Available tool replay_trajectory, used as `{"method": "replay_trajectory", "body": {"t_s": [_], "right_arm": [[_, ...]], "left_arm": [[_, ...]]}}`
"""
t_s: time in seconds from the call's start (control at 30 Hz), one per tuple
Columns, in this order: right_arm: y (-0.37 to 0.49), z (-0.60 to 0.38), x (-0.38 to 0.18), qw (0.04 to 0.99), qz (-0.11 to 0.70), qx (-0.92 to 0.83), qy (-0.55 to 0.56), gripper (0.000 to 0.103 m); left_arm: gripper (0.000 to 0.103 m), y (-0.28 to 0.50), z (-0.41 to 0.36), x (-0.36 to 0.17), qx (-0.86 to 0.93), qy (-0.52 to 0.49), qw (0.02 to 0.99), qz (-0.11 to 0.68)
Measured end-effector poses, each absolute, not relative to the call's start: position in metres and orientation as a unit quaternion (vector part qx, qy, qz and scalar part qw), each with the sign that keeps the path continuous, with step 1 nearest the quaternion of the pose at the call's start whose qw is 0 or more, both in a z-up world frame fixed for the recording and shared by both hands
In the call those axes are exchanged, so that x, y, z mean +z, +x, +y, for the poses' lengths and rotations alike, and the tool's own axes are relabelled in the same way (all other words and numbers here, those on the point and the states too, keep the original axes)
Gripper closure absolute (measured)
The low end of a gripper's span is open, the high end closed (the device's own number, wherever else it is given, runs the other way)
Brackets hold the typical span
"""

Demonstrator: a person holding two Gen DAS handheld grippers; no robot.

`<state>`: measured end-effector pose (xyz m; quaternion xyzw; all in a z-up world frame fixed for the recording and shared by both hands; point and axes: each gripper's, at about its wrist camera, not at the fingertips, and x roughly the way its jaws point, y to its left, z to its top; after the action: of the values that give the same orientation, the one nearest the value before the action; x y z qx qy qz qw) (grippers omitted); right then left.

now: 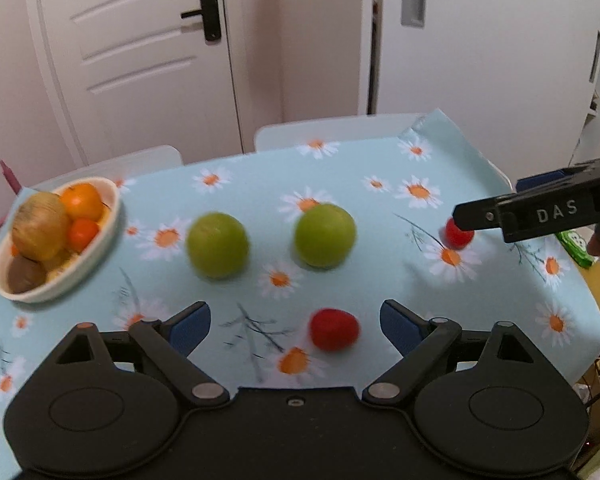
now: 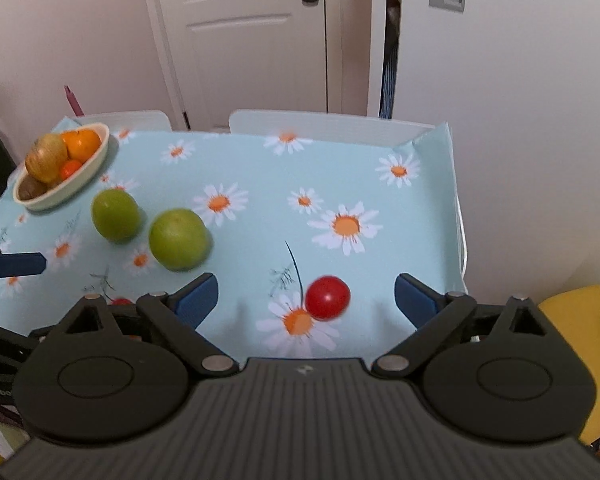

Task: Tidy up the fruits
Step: 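Move both tools from the bowl toward the red cherry tomatoes, then grasp a cherry tomato with the left tool while the right tool grasps another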

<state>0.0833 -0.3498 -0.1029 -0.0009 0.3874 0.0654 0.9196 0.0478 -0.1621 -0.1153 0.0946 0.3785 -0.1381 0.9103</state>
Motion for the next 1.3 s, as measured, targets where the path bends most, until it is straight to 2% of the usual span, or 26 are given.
{"method": "replay_trajectory", "body": {"t_s": [0.23,0.3,0.37,0.4,0.5,0.8,0.97,1.1,1.2,1.27,1.3], "right_arm": [[0.093,-0.355,-0.126,0.912,0.402,0.074,-0.001,0.001],[0.095,-0.355,-0.13,0.912,0.404,0.077,0.0,0.001],[0.097,-0.355,-0.133,0.911,0.404,0.08,0.0,0.002],[0.098,-0.354,-0.134,0.911,0.405,0.081,0.0,0.002],[0.1,-0.353,-0.137,0.91,0.407,0.083,0.0,0.004],[0.105,-0.353,-0.142,0.909,0.409,0.075,0.007,0.013],[0.108,-0.352,-0.147,0.909,0.411,0.069,0.008,0.025],[0.109,-0.351,-0.15,0.909,0.412,0.062,0.008,0.028],[0.109,-0.35,-0.152,0.909,0.413,0.058,0.008,0.041],[0.11,-0.349,-0.153,0.909,0.413,0.049,0.002,0.056],[0.109,-0.348,-0.154,0.909,0.413,0.049,0.0,0.056]], "left_arm": [[0.033,0.057,-0.181,-0.143,-0.145,0.098,0.9,0.399],[0.043,0.059,-0.184,-0.149,-0.146,0.099,0.897,0.405],[0.046,0.061,-0.186,-0.153,-0.146,0.1,0.895,0.41],[0.053,0.061,-0.187,-0.155,-0.146,0.101,0.894,0.412],[0.064,0.061,-0.186,-0.155,-0.149,0.098,0.894,0.411],[0.064,0.058,-0.18,-0.154,-0.147,0.099,0.893,0.413],[0.064,0.056,-0.174,-0.153,-0.145,0.102,0.892,0.415],[0.064,0.056,-0.171,-0.152,-0.145,0.103,0.893,0.414],[0.064,0.056,-0.167,-0.151,-0.146,0.104,0.893,0.414],[0.064,0.056,-0.167,-0.151,-0.145,0.105,0.892,0.414],[0.064,0.056,-0.166,-0.15,-0.145,0.105,0.892,0.414]]}}
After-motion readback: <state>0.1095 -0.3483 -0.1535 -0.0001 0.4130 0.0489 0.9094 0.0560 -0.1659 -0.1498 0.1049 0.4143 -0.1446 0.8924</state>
